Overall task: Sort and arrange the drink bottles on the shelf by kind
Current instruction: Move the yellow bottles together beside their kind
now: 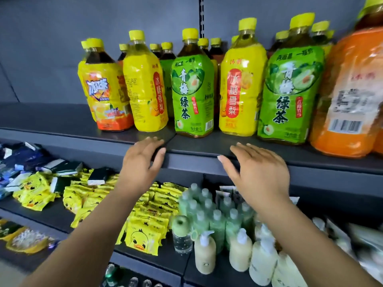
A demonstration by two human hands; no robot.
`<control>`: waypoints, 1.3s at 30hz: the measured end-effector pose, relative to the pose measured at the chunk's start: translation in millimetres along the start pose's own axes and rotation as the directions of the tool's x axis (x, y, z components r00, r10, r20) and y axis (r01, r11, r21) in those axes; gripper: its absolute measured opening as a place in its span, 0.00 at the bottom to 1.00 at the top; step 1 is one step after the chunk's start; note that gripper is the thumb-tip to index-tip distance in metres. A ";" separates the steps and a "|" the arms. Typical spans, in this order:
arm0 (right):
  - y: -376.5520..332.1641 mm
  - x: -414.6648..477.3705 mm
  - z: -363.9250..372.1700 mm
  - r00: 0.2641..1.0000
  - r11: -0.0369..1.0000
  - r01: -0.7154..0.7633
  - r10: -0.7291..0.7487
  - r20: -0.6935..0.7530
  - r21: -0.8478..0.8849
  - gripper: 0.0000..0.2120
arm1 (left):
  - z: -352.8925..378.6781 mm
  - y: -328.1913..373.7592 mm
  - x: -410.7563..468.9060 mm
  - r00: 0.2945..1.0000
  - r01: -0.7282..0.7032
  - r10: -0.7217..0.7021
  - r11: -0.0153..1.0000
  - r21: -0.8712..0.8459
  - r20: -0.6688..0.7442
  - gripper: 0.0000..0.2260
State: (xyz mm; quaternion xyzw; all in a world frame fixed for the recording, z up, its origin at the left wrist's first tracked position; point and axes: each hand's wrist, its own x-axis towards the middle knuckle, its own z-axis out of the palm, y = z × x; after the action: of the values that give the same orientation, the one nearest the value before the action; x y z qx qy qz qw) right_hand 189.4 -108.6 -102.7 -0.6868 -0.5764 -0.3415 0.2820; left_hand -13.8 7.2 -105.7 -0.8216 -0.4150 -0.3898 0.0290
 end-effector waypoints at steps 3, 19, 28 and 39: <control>-0.9 1.2 -1.8 0.998 0.998 -0.054 0.054 0.020 0.030 0.21 | 13.5 -2.4 -9.4 0.996 0.025 -0.024 1.000 0.001 -0.091 0.26; -7.1 214.8 -67.0 0.828 0.802 -0.560 0.550 0.109 0.209 0.21 | 18.2 -8.8 -6.5 0.990 -0.044 0.042 0.999 -0.013 -0.136 0.20; -1.9 201.2 -25.3 0.810 0.788 -0.575 0.585 0.022 0.221 0.32 | 10.7 -21.9 17.2 0.991 -0.078 0.057 0.983 -0.168 -0.125 0.22; -10.6 188.5 -44.4 0.822 0.784 -0.544 0.569 0.002 0.299 0.37 | -18.9 -31.9 129.9 0.938 0.224 -0.339 0.745 -0.628 -0.067 0.43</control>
State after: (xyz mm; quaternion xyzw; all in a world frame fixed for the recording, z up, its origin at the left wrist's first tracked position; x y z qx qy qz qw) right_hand 191.9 -28.4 73.9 -0.7620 -0.3782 -0.1860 0.4916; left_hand -2.2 106.6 -15.1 -0.6758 -0.3818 -0.5739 -0.2608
